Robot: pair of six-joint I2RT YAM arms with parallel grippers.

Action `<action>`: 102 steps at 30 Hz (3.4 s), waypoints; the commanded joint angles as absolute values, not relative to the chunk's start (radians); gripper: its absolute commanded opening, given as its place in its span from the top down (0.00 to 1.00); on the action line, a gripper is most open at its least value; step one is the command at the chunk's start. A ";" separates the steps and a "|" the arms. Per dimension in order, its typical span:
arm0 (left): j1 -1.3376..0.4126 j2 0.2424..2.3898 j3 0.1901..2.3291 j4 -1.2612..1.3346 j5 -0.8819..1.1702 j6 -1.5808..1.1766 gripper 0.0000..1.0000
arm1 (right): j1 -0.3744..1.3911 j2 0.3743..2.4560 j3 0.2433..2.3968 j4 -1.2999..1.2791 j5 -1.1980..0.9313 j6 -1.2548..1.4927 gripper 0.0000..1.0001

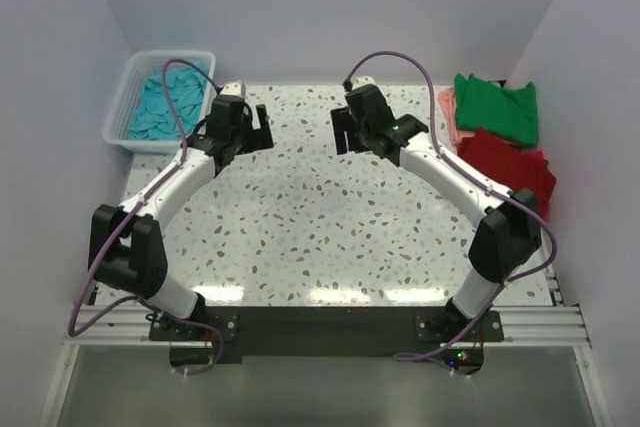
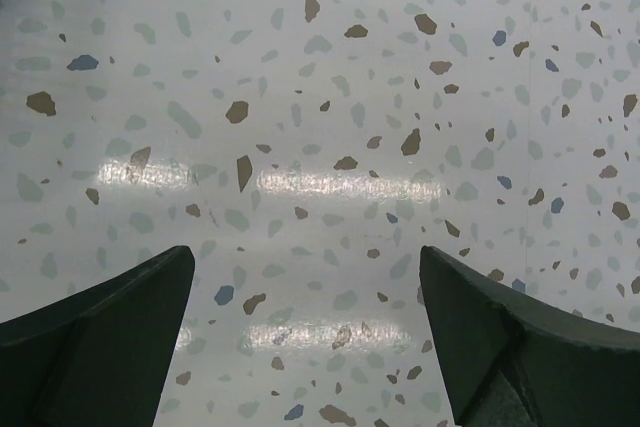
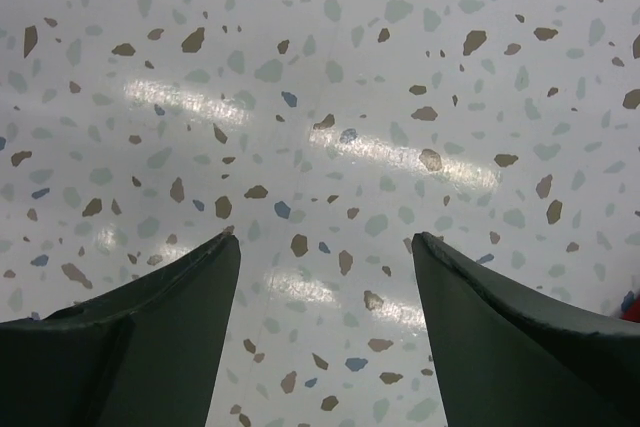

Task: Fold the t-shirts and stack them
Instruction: Grab the tshirt from the pile

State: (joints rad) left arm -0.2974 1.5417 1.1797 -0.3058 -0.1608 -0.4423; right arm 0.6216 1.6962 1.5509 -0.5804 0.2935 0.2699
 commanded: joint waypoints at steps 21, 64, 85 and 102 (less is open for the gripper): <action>-0.114 1.981 1.891 -0.480 -0.377 -0.411 0.24 | 0.623 1.793 1.575 -0.448 0.265 0.259 0.23; 0.149 2.470 2.165 -0.276 -0.264 -0.549 1.00 | 0.620 1.959 1.756 -0.634 0.370 0.235 0.24; 0.026 1.922 1.835 -0.075 -0.298 -0.474 1.00 | 0.615 1.841 1.589 -0.548 0.350 0.299 0.25; -0.304 1.572 1.815 0.107 0.082 -0.419 1.00 | 0.463 1.437 1.411 -0.535 0.436 0.494 0.29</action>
